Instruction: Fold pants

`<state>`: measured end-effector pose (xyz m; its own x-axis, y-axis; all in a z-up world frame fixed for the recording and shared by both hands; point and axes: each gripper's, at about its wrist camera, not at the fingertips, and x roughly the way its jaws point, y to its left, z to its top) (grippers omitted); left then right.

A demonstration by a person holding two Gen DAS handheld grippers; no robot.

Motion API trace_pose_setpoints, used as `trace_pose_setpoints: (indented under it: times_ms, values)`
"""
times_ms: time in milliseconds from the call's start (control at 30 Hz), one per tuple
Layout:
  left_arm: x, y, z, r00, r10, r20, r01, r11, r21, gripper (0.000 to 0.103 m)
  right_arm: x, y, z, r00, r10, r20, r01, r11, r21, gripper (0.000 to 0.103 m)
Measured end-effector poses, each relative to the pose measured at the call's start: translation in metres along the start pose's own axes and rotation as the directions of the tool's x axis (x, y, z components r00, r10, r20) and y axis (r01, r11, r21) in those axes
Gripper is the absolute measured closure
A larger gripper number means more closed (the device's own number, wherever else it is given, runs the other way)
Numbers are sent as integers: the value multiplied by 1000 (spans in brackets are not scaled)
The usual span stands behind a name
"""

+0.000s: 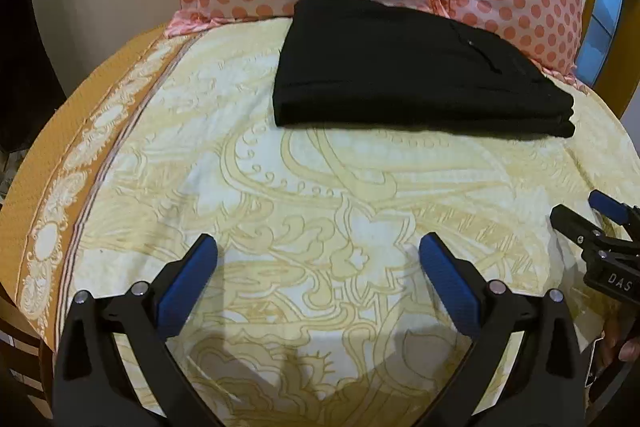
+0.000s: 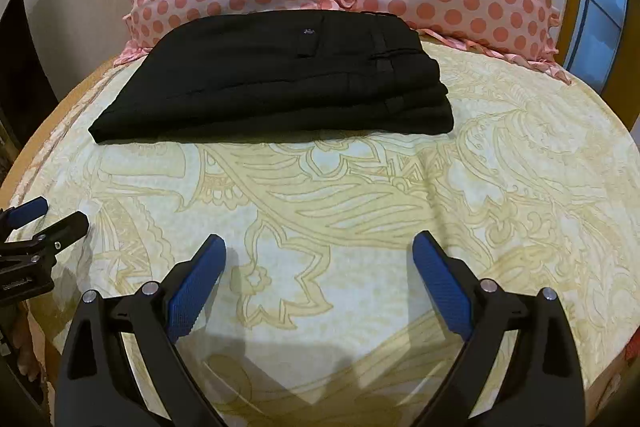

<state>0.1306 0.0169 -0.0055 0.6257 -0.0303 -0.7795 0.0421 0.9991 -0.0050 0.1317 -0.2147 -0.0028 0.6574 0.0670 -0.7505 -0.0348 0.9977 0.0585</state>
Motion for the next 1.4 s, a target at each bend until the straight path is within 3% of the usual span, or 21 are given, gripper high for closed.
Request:
trace_pose_setpoints:
  times_ms: [467, 1400]
  values:
    - [-1, -2, -4, 999, 36, 25, -35, 999, -10, 2, 1, 3, -3, 999, -54, -4, 54, 998, 24, 1]
    - [1, 0, -3, 999, 41, 28, -40, 999, -20, 2, -5, 8, -10, 999, -34, 32, 34, 999, -2, 1]
